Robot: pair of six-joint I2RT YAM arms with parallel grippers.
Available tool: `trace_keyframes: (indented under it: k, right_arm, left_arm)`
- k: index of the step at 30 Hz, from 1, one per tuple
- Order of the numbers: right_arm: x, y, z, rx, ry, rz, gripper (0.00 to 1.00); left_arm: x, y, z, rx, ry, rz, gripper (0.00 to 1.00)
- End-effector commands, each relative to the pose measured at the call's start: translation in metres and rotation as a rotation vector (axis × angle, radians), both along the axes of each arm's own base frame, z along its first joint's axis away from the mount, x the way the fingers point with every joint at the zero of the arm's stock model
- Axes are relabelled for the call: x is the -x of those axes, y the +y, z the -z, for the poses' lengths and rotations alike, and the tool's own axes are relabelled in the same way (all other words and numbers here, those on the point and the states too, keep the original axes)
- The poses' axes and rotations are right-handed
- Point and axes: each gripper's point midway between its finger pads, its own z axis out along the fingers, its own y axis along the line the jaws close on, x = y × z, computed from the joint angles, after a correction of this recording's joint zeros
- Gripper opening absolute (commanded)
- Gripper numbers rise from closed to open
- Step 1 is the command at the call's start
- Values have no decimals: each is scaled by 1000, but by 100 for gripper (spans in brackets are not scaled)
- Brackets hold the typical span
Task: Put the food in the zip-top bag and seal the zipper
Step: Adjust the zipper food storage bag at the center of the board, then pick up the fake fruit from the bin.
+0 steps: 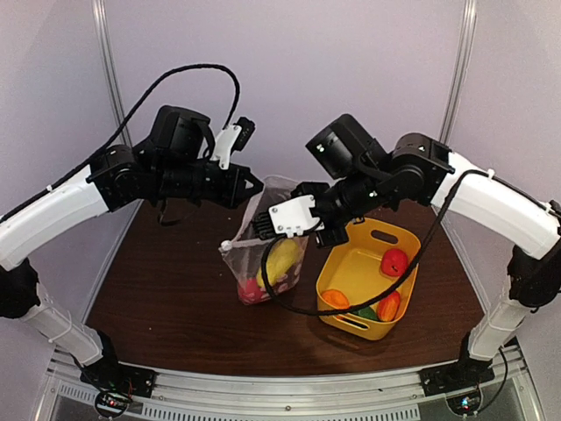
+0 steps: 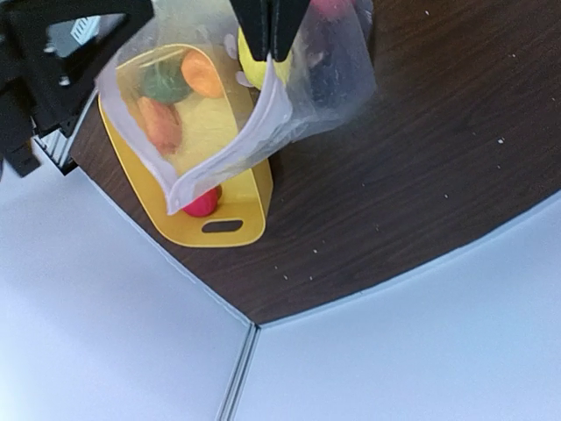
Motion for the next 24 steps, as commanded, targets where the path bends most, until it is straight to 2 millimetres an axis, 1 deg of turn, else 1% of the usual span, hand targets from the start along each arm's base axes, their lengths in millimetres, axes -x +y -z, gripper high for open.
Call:
trace_keyframes:
  k: [1, 3, 4, 6, 7, 8, 11, 14, 15, 16, 17, 18, 20, 21, 22, 23, 24]
  right_arm:
    - [-11, -1, -44, -80, -104, 64, 0]
    - [-20, -3, -57, -128, -111, 99, 0]
    - [-20, -3, -61, -170, -82, 92, 0]
    - [-12, -2, -36, -105, -45, 55, 0]
    - [-12, -3, -26, -74, -42, 64, 0]
    - [-13, -4, -20, -60, -38, 74, 0]
    - [-14, -7, -18, -84, -58, 83, 0]
    - [-13, -11, -24, -108, -69, 89, 0]
    - [-12, -12, -26, -112, -67, 93, 4]
    - [-12, -13, -25, -111, -60, 100, 11]
    - [-12, -16, -24, -113, -52, 106, 19]
    - [-12, -18, -22, -115, -43, 117, 30]
    - [-10, -24, -18, -131, -14, 130, 48]
    - [-8, -28, -16, -144, 16, 131, 54]
    - [-7, -33, -18, -169, 58, 127, 58]
    - [-5, -40, -20, -194, 107, 123, 61]
    - [-6, -49, -24, -223, 146, 129, 63]
  left_arm:
    - [-29, -2, 24, -182, -17, -53, 0]
    - [-40, 7, 23, -293, -12, -109, 0]
    - [-43, 15, 23, -334, -16, -140, 0]
    - [-45, 19, 6, -292, -67, -159, 0]
    - [-43, 17, -4, -252, -92, -147, 0]
    - [-41, 18, -14, -215, -112, -143, 0]
    - [-39, 28, -40, -166, -164, -172, 0]
    - [-38, 37, -59, -141, -209, -192, 0]
    - [-36, 37, -61, -132, -215, -181, 0]
    - [-34, 36, -61, -122, -215, -169, 0]
    - [-32, 31, -55, -118, -205, -145, 0]
    - [-30, 25, -48, -114, -192, -118, 0]
    - [-26, 11, -20, -124, -135, -55, 0]
    - [-25, 5, -10, -123, -110, -40, 0]
    - [-24, 1, 2, -128, -85, -30, 0]
    - [-24, -2, 16, -135, -59, -22, 0]
    - [-23, -4, 23, -134, -43, -16, 0]
